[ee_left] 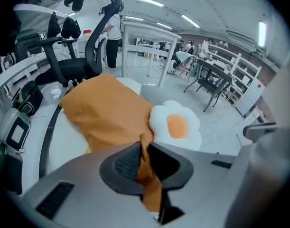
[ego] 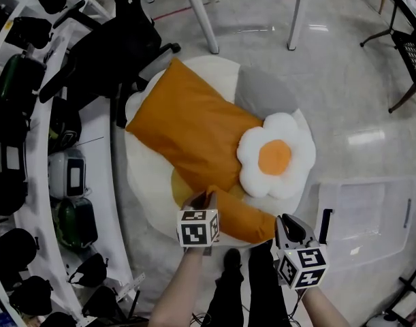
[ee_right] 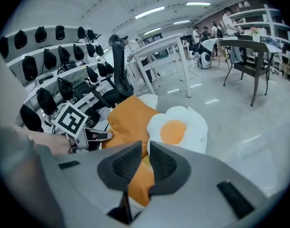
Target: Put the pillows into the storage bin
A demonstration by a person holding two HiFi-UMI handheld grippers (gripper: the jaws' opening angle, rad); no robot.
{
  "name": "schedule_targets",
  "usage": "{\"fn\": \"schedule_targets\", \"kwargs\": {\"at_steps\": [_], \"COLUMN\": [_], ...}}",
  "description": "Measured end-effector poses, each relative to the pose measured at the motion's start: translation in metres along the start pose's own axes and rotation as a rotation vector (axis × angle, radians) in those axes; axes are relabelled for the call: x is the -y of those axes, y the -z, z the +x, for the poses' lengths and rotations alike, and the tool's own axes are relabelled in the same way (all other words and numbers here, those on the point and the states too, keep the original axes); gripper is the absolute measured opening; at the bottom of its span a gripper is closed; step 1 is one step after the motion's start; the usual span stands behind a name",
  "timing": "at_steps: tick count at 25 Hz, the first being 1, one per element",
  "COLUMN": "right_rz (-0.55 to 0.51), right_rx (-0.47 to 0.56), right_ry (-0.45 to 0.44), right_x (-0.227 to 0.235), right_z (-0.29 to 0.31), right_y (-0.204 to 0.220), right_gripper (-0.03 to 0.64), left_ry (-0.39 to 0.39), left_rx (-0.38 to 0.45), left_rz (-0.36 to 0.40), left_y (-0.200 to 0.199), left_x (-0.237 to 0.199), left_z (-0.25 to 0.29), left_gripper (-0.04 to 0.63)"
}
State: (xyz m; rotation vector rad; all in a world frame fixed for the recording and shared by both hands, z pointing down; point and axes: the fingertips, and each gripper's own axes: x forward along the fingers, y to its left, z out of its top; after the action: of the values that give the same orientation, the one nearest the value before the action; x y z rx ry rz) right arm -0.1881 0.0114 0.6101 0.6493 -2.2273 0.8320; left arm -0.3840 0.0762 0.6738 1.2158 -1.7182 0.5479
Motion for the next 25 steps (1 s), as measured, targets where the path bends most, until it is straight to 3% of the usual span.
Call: {"fn": "schedule_targets", "kwargs": {"at_steps": [13,18,25], "right_rz": [0.032,0.109,0.209], "right_rx": [0.050,0.070,0.109], "right_ry": [0.069,0.118,0.230], "right_x": [-0.053,-0.066,-0.072], "right_z": [-0.053,-0.088,-0.142], "right_y": [0.029,0.053,0.080], "right_gripper": [0.044,0.043,0.041], "left_ry": [0.095,0.134,0.215], "left_rx": [0.040,0.026,0.030], "left_rz": [0.017,0.011,0.067], "left_y": [0.034,0.054,0.058], "left_x": [0.018,0.031,0.066], "left_z": [-0.076,-0.103,-0.130], "left_gripper": [0.046,0.046,0.044]}}
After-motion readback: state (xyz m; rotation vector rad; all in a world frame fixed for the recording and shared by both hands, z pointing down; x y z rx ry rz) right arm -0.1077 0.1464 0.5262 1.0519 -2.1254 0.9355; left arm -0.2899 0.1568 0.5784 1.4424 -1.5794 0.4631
